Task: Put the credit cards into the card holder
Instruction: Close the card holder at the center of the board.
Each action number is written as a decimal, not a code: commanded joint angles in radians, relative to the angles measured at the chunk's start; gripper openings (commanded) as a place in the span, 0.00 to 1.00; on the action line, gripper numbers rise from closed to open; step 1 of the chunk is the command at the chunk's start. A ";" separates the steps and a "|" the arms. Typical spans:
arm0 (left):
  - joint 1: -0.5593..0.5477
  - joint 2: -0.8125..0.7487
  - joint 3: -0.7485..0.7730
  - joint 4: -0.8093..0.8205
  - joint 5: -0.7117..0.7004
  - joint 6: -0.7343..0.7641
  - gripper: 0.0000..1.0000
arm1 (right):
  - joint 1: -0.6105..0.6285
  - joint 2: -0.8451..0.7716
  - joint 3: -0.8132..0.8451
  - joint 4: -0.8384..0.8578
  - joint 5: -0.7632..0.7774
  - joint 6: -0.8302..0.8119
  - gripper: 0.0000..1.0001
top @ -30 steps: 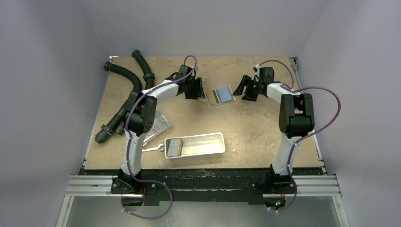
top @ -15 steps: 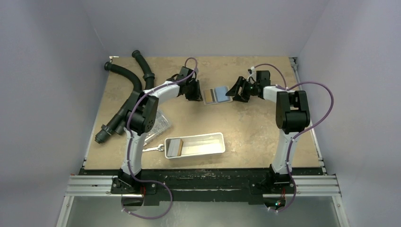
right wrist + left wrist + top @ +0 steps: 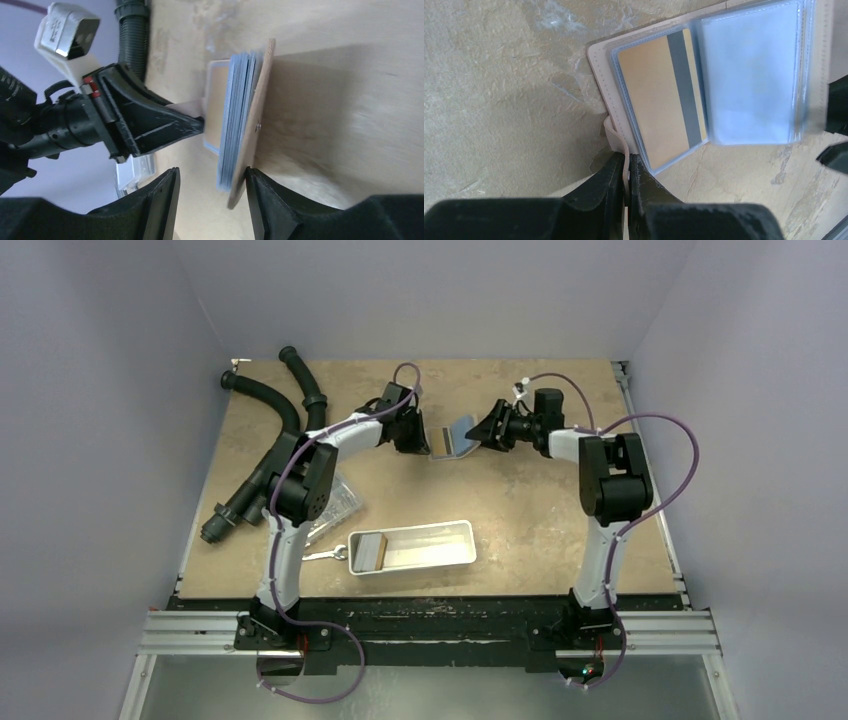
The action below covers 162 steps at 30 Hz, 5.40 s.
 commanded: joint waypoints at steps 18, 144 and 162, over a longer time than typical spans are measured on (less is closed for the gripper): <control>0.020 -0.189 -0.124 -0.060 0.018 0.071 0.44 | 0.131 -0.048 0.140 -0.087 -0.018 -0.041 0.65; 0.086 -0.118 -0.058 0.062 0.118 -0.064 0.20 | 0.229 0.225 0.366 -0.399 0.135 -0.199 0.16; 0.090 -0.083 -0.041 0.040 0.172 -0.042 0.00 | 0.216 0.099 0.405 -0.430 0.145 -0.171 0.33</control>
